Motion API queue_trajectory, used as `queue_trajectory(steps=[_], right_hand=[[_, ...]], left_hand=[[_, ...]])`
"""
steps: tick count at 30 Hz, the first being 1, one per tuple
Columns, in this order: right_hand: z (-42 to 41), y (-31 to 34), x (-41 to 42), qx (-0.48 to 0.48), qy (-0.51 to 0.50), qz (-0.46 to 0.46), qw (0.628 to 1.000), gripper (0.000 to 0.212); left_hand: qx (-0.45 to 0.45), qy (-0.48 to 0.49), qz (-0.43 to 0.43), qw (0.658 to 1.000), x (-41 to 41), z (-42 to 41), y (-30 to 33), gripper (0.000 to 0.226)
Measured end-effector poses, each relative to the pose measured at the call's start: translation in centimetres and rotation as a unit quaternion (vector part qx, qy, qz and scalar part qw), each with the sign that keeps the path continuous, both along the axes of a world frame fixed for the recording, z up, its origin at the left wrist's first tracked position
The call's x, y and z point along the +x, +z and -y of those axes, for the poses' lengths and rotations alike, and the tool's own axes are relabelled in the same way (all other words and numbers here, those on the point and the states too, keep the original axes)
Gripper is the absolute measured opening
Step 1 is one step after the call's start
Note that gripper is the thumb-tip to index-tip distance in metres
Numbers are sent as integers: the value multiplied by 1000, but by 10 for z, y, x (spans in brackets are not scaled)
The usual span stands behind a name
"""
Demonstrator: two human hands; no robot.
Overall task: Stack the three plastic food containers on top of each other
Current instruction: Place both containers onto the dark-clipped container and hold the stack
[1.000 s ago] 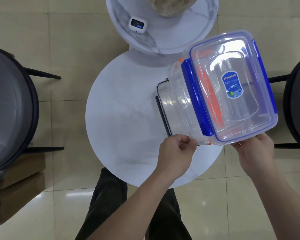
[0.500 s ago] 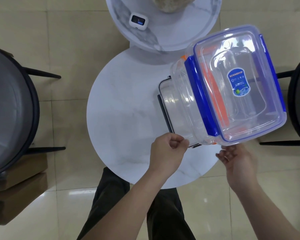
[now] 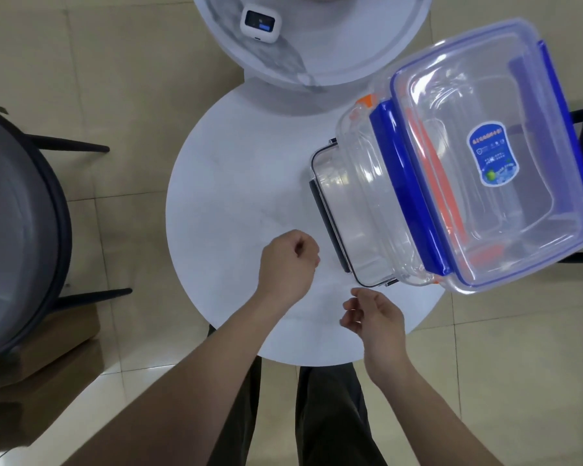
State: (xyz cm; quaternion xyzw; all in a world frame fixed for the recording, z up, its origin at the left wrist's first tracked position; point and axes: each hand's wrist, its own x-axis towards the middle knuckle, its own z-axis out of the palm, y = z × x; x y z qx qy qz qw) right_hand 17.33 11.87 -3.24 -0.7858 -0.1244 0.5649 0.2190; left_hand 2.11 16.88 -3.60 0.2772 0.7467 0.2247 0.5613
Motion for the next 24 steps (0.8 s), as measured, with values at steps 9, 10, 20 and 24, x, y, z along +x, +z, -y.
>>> queue_trajectory(steps=[9, 10, 20, 24], right_hand=[[-13, -20, -45, -34, -89, -28, 995, 27], [-16, -21, -48, -39, -114, -39, 992, 24], [-41, -21, -54, -114, -249, -83, 958, 45], [-45, -22, -55, -112, -284, -99, 947, 39]], left_hand=[[33, -66, -78, 994, -12, -29, -25, 29], [36, -66, -80, 994, -13, -33, -27, 28], [53, -9, -84, 995, -15, -74, -52, 31], [50, -19, -37, 998, -13, -92, -59, 48]])
